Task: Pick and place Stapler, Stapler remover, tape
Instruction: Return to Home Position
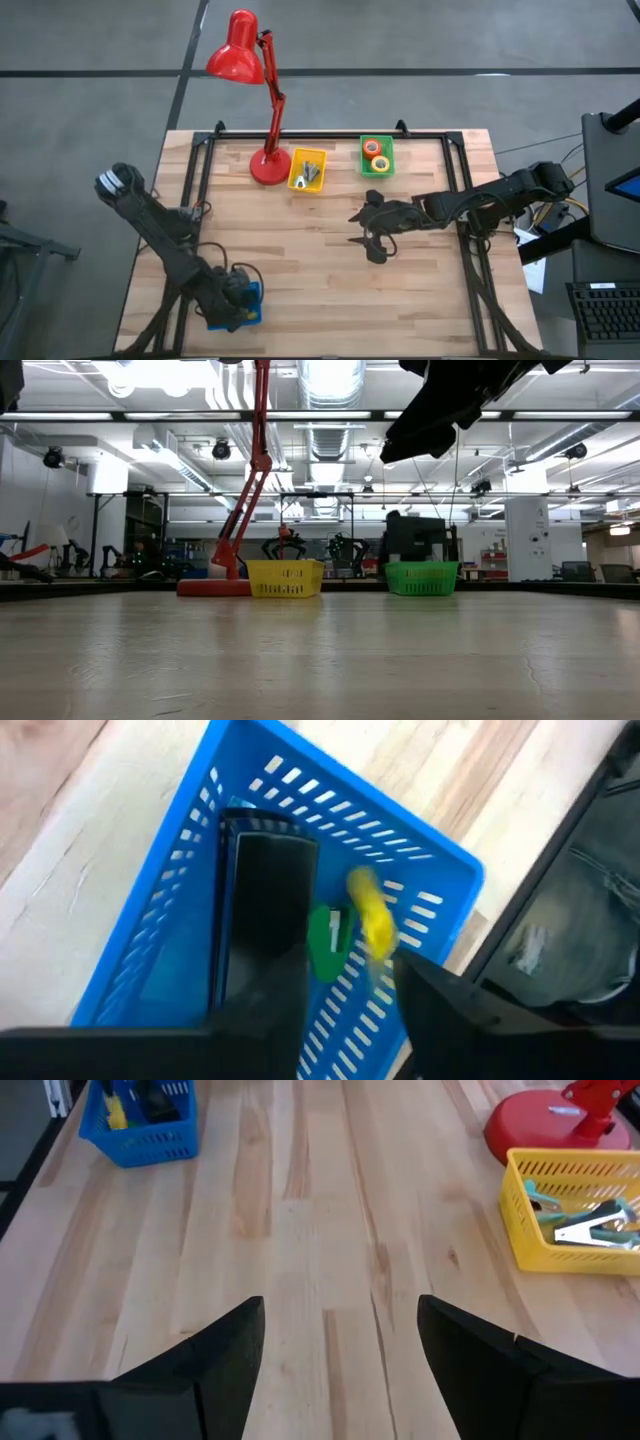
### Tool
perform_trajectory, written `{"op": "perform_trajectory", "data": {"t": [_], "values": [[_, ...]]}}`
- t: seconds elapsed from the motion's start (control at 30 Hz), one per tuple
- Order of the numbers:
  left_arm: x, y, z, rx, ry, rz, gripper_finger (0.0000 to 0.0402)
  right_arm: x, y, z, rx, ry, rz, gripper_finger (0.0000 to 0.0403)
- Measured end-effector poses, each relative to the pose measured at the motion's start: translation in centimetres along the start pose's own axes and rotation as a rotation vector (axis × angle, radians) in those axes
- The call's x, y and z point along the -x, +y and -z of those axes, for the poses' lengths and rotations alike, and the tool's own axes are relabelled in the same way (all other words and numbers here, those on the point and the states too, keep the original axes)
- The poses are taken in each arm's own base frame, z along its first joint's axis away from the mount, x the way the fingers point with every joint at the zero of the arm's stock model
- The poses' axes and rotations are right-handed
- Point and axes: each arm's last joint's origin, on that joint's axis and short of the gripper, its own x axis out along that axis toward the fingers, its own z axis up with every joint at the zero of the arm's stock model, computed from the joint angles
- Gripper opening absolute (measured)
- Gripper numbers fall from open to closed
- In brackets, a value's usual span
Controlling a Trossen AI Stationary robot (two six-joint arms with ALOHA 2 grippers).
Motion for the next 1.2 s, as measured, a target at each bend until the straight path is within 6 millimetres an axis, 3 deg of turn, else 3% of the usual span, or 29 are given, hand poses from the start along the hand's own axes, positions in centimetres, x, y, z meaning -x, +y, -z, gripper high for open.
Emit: {"op": "perform_trajectory", "data": {"t": [0.17,0.3,0.37,0.53,0.63,0.73,0.8,0.93,1.0,1.2], "values": [[0.1,0.0,-0.3,-0.055,-0.048,0.0,0.0187,0.0,0.0,0.0,-0.013,-0.006,-0.002,0.0251],[0.7,-0.1,-0.8,-0.163,-0.197,0.005,0.0186,-0.1,0.2,-0.2,-0.005,-0.047,-0.013,0.0231],[1.4,0.0,-1.4,-0.233,-0.353,-0.011,0.0177,-0.1,0.3,-0.2,0.012,-0.079,-0.021,0.021],[3.1,-0.6,-2.8,-0.375,-0.81,-0.083,0.0136,-0.2,0.3,-0.2,0.057,-0.114,-0.031,0.0114],[3.2,-1.3,-4.2,-0.512,-0.896,-0.141,0.0084,-0.4,0.3,0.1,0.091,-0.137,-0.037,0.0036],[3.0,-1.4,-6.7,-0.549,-0.966,-0.157,0.002,-0.4,0.3,0.4,0.114,-0.203,-0.072,0.0015],[2.6,-1.3,-8.8,-0.596,-0.979,-0.099,0.001,-0.1,0.3,0.7,0.121,-0.272,-0.105,0.001],[2.4,-0.1,-12.8,-0.739,-1.057,0.096,0.0008,0.9,0.0,2.6,0.146,-0.381,-0.132,0.0008],[3.3,1.1,-14.1,-0.754,-1.141,0.097,0.0005,1.7,-0.4,3.8,0.168,-0.41,-0.13,0.0008],[5.2,5.5,-14.0,-0.723,-1.214,0.006,0.0008,5.5,-1.6,6.7,0.124,-0.458,-0.157,0.0008]]}}
